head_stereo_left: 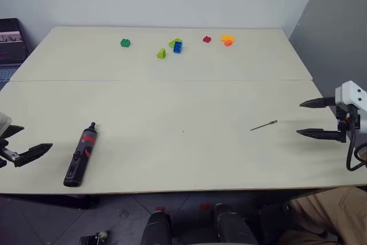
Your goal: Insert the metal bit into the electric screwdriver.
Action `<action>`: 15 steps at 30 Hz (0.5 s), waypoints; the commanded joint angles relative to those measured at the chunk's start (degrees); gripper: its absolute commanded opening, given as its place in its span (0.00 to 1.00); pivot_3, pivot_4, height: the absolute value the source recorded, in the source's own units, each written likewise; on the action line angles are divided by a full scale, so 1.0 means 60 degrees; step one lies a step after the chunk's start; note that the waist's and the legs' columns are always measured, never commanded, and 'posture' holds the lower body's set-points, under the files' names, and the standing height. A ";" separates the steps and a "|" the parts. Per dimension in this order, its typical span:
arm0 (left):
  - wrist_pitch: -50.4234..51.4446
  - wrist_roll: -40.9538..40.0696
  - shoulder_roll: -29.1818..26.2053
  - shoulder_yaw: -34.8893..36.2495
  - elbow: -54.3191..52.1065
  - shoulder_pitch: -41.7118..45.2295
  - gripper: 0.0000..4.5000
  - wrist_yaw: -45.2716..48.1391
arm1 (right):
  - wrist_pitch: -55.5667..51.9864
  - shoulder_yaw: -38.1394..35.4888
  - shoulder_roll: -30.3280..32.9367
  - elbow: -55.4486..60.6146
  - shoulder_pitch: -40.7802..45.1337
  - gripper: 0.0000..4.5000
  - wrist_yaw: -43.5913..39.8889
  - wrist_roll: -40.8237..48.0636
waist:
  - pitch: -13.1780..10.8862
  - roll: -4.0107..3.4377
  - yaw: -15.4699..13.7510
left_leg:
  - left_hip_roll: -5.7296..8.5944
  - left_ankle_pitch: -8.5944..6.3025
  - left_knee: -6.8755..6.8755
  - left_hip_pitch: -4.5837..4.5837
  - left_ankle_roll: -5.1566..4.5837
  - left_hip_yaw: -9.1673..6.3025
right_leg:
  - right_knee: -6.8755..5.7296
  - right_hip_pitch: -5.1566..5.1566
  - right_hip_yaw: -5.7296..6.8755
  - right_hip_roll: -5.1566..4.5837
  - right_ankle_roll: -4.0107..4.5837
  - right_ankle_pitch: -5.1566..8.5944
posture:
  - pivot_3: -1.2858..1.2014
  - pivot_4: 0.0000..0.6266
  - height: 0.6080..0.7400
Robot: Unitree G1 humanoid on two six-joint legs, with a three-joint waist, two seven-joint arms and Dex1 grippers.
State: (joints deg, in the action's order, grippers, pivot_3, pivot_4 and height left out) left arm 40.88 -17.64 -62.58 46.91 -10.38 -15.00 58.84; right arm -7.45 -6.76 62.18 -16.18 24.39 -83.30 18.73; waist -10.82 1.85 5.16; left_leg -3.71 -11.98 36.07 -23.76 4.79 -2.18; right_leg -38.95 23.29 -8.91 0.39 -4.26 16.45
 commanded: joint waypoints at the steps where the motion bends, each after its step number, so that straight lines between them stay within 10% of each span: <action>1: 0.0780 -0.0083 -0.0063 0.0000 -0.0648 0.0409 0.99 -0.0655 | 0.0171 -0.0107 -0.0022 0.0024 0.0215 1.00 0.0033 -0.0002 | 0.0000 0.0000 -0.0001 | 0.0000 0.0000 0.0001 0.0000 0.0000 -0.0001 | 0.0000 0.0000 0.0002 0.0000 0.0000 0.0000 | 0.52 0.24 1.00; 15: 0.7167 -0.0156 0.0875 -0.1347 -0.1968 0.3813 0.99 -0.4409 | -0.1126 0.0306 -0.1255 0.1738 0.1438 1.00 -0.0178 0.1260 | 0.0001 0.0005 0.0020 | 0.0000 0.0001 0.0010 -0.0001 0.0000 -0.0034 | -0.0011 -0.0014 0.0011 0.0016 -0.0078 -0.0046 | 0.52 0.24 1.00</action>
State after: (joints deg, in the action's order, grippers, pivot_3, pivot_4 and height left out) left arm 80.07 -18.84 -57.27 39.07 -20.45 6.27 34.60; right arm -12.09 -4.12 55.02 -8.59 31.37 -83.67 23.41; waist -10.81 1.88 5.28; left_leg -3.70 -11.98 36.13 -23.79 4.78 -2.42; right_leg -39.01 23.20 -8.82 0.49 -4.72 16.18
